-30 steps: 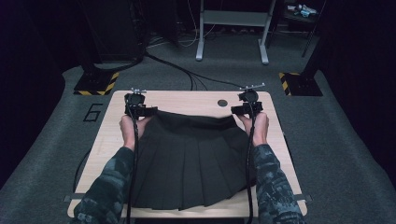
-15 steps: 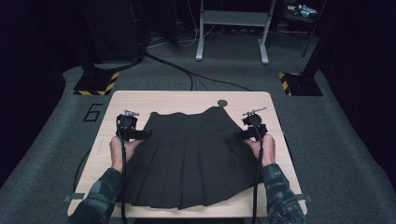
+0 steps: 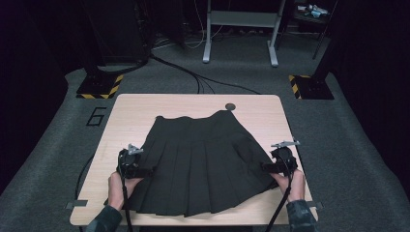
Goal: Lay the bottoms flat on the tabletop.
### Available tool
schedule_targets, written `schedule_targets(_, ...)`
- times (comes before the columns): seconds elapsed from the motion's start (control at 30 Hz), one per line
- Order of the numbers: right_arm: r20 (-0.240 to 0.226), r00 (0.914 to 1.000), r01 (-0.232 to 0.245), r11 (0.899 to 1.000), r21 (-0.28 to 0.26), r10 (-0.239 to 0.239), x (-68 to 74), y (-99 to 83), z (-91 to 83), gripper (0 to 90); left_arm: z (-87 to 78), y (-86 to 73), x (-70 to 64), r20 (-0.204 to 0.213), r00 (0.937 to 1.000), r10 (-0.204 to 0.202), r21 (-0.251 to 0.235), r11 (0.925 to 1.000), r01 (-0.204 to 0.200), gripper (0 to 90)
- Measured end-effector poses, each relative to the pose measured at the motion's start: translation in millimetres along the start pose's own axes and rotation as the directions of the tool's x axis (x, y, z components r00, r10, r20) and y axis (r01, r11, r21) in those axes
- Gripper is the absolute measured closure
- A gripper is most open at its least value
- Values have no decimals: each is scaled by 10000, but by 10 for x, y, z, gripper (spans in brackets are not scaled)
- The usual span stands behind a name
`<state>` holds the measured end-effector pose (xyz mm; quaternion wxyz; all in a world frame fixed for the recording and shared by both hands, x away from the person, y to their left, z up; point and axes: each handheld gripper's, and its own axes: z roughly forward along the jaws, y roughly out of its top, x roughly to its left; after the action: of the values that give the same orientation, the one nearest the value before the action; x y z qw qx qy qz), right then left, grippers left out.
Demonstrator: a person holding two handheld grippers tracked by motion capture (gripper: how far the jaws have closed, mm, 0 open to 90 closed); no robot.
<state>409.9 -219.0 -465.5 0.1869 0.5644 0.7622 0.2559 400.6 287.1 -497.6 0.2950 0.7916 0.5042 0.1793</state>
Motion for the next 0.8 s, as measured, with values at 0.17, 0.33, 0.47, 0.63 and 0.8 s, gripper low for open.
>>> schedule_targets(0.17, 47, 9967, -809, 9965, 191, 808, -147, -235, 111, 234, 20, -208, 36, -162, 9994, -313, 96, 9995, 314, 160)
schedule_targets(0.33, -303, 9961, -822, 9961, 327, 832, -203, -280, 178, 368, -132, -425, 63, -575, 9979, -309, 137, 9994, 317, 149)
schedule_targets(0.47, -138, 9986, -505, 9987, -79, 504, -138, -272, 146, 574, -207, -556, 72, -694, 9969, -379, -10, 9993, 379, 147)
schedule_targets(0.63, 188, 9994, -274, 9990, -361, 281, -56, -273, 78, 743, -197, -563, 64, -720, 9970, -298, -59, 9995, 295, 140)
schedule_targets(0.8, 228, 9994, -253, 9980, -584, 266, -23, -314, -55, 793, -189, -615, 49, -801, 9956, -489, -566, 9974, 445, 138)
